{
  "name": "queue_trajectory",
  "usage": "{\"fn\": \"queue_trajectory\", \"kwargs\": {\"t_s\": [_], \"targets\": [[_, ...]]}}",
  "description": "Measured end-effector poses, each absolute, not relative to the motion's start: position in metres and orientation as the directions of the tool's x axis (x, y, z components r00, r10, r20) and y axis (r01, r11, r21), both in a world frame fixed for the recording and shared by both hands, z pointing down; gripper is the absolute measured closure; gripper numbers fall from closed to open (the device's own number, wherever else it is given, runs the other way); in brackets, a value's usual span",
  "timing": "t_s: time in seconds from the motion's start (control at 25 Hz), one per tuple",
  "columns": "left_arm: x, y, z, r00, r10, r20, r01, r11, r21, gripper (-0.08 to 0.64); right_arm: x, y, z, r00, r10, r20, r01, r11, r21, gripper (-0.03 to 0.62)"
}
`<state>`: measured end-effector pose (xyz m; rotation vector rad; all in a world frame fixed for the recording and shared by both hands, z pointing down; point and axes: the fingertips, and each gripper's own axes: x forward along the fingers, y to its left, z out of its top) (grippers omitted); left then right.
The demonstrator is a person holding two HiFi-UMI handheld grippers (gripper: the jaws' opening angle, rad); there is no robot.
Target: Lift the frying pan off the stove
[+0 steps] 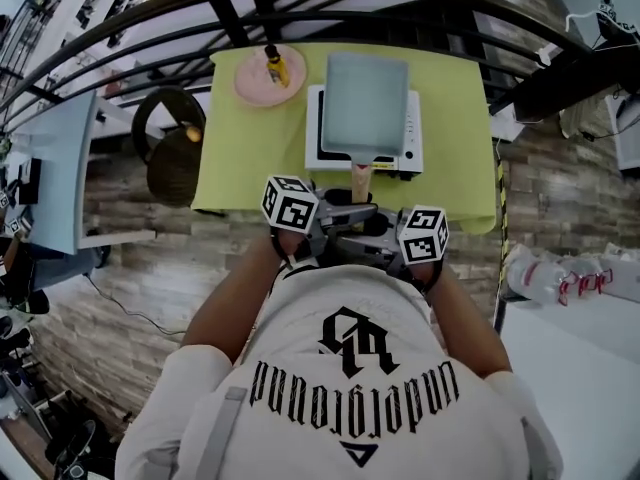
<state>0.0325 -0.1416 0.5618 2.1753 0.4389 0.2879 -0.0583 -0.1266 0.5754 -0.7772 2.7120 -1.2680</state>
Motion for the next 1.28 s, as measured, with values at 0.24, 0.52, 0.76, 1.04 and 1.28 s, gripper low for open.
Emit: {"fn": "queue_trajectory", "kwargs": {"t_s": [0.24,0.52,0.76,1.04,1.28], "targets": [[0.034,-0.108,0.55,0.926,0.376,0.04,0.194,-0.563,0.804,0.391,-0.055,-0.089,0.565,-0.889,-0.428,0.162,-0.403,0.568,-0.717,0.408],[0.044,-0.043,0.546,0.938,0.343,0.055,0.164,-0.575,0.801,0.39,-0.046,-0.021,0.558,-0.91,-0.394,0.129,-0.358,0.59,-0.724,0.407],[0.041,0.005,0.541,0.933,0.35,0.084,0.148,-0.586,0.797,0.39,-0.05,0.027,0.551,-0.922,-0.37,0.11,-0.331,0.612,-0.718,0.402],[0.03,0.031,0.535,0.932,0.356,0.072,0.16,-0.581,0.798,0.388,-0.061,0.052,0.544,-0.922,-0.376,0.095,-0.327,0.623,-0.711,0.399],[0.009,0.043,0.526,0.916,0.395,0.063,0.199,-0.586,0.785,0.388,-0.084,0.06,0.538,-0.905,-0.414,0.097,-0.36,0.626,-0.691,0.397]]}}
